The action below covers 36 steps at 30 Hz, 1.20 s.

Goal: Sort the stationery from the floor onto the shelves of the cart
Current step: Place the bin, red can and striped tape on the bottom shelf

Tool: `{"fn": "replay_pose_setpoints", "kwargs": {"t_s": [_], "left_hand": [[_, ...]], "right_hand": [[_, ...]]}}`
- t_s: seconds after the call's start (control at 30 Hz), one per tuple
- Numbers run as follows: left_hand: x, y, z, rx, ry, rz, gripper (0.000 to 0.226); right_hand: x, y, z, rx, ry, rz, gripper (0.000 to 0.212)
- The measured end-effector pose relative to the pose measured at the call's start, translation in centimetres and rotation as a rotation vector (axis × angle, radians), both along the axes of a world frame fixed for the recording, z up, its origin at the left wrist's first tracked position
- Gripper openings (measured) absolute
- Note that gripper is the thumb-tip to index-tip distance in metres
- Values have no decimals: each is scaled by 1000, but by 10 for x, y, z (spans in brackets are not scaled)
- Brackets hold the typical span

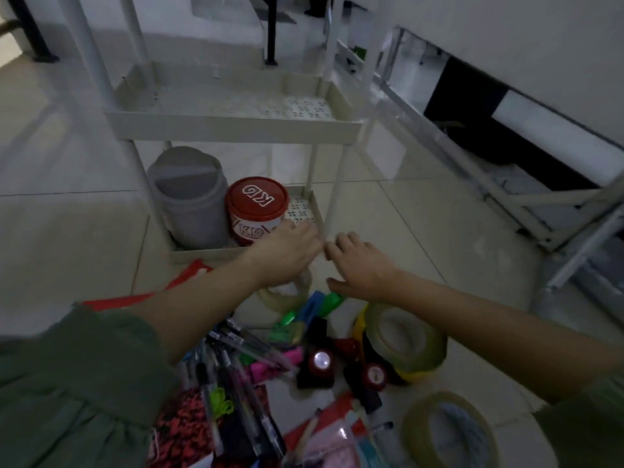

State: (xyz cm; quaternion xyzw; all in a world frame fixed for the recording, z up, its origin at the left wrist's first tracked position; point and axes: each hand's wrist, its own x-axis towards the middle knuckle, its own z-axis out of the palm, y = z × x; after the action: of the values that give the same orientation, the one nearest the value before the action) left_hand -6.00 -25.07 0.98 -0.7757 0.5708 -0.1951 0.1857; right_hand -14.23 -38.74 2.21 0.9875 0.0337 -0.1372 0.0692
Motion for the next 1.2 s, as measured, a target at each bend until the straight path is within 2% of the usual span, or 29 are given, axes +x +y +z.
{"fn": "replay_pose_setpoints", "kwargs": {"t_s": [0.1,0.17,0.23,0.3,0.37,0.47,0.5,0.57,0.6,0.63,0.67,0.7,0.73,0.77,0.8,0.83,0.93,1.0,1.2], "left_hand": [[-31,-29,-12,193,200,-94,41],[-51,-43,-15,227,278,-98,44],[-67,-52,-23,275,336,-96,48],[-82,-58,-29,363,344,-92,49],[-92,-60,-30,448,330,-72,49],[-100,-57,-28,465,377,-8,52],[-101,-54,-27,465,385,8,54],[-100,-49,-24,453,390,53,58],[-98,-46,-20,426,392,80,60],[-94,-44,-16,391,386,111,63],[-89,-42,-11,355,370,143,65],[-85,-40,-5,322,350,177,66],[-79,-39,2,292,329,214,66],[-74,-37,9,265,307,258,67],[-68,-36,16,238,289,304,68],[-62,-33,22,213,280,347,69],[-46,-21,35,165,255,445,63],[-35,-9,39,158,242,503,56],[-21,22,35,194,267,664,48]], "right_hand": [[-26,-19,15,-18,289,-216,53],[-45,-21,15,-34,475,-206,41],[-67,-20,3,-50,567,-193,33],[-86,-25,-19,-34,549,-253,46],[-98,-29,-38,10,441,-312,52],[-106,-27,-45,58,353,-316,55],[-104,-26,-43,69,338,-305,51],[-95,-29,-35,97,305,-344,23],[-87,-30,-29,160,275,-414,19],[-77,-31,-22,259,249,-489,27],[-66,-33,-13,374,221,-586,27],[-57,-32,-1,499,171,-678,16],[-49,-32,12,630,113,-793,23],[-43,-33,23,765,66,-903,45],[-38,-34,32,900,24,-976,56],[-34,-34,42,1005,-9,-1015,56],[-26,-33,57,1312,-35,-1054,34],[-18,-26,62,1420,-34,-994,30],[18,3,63,1517,-49,-896,48]]}}
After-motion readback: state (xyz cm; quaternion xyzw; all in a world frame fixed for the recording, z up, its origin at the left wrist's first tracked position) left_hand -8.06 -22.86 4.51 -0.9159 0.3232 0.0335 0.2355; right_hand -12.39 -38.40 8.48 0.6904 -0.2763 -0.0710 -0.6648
